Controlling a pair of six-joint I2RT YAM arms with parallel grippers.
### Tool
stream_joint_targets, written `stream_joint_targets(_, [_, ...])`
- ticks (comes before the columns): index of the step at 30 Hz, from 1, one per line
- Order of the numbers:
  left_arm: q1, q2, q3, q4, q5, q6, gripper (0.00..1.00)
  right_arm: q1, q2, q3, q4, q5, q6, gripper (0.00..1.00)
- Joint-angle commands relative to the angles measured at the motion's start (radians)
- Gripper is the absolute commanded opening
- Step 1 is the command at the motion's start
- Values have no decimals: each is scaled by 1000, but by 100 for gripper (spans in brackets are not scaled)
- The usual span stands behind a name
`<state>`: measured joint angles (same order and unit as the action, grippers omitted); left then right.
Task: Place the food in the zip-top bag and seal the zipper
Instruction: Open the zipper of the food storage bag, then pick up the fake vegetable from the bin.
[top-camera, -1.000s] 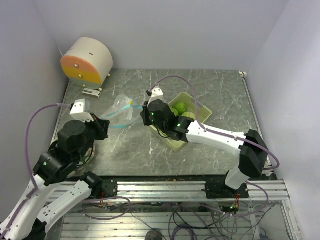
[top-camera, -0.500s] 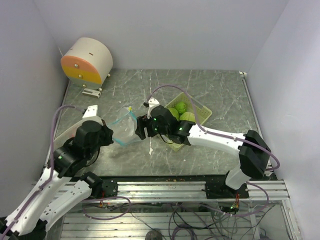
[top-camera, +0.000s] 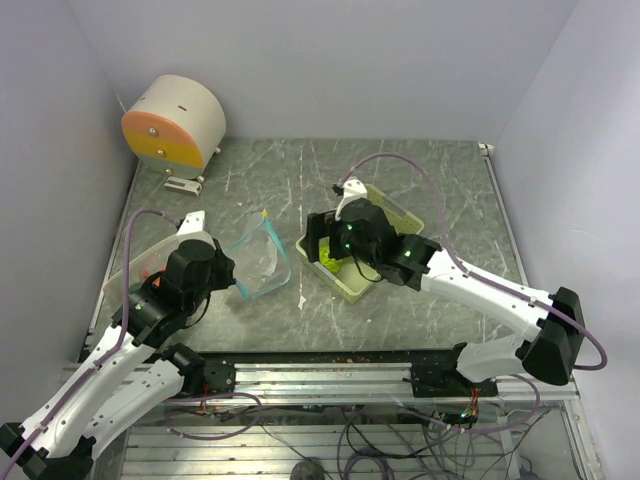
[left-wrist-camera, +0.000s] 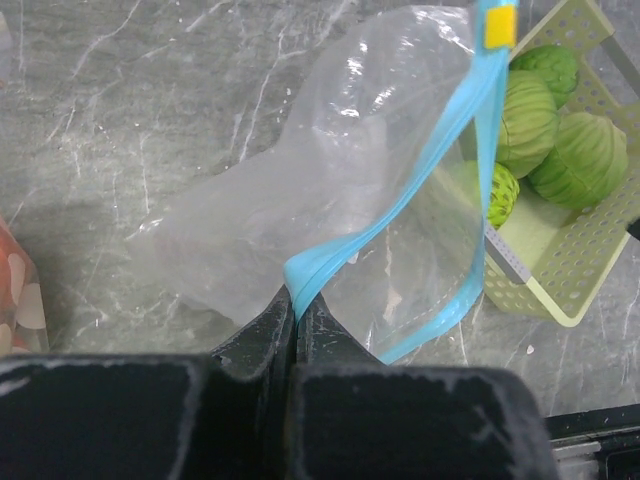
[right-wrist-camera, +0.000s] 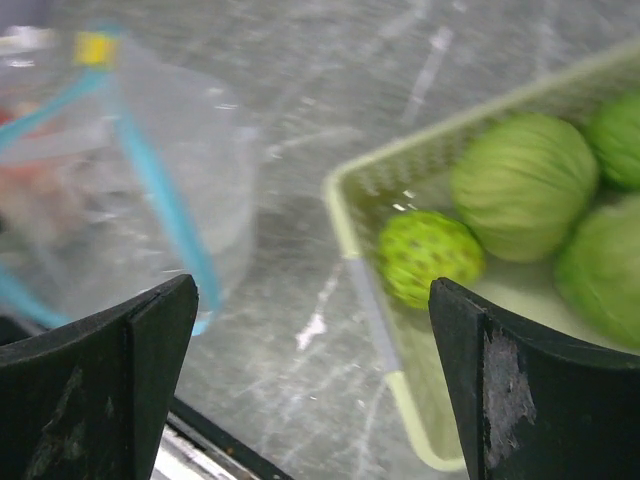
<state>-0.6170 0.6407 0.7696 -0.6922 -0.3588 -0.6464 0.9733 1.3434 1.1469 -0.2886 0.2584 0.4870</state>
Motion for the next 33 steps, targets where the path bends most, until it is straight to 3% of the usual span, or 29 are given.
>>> stream_joint_targets(1, [5,-17,-25,66,-3,-9,7,-108,13,-68,-154,41,112,100])
stream_joint_targets(9, [5,-28,-19,74,6,12,7,-173,85,-68,-117,132,76,100])
stream_joint_targets(16, [4,-45,-10,66,13,17,7,-214,260,38,-63,177,-23,100])
stream_joint_targets(23, [5,-44,-26,77,30,19,7,-284,426,101,25,121,-76,99])
stream_joint_targets(27, [5,-44,-23,80,37,22,7,-292,450,78,64,99,-85,93])
stream_joint_targets(29, [5,-45,-20,82,37,21,7,-293,453,58,84,81,-89,84])
stream_joint_targets(33, [5,-50,-19,77,37,17,7,-293,438,38,82,70,-94,37])
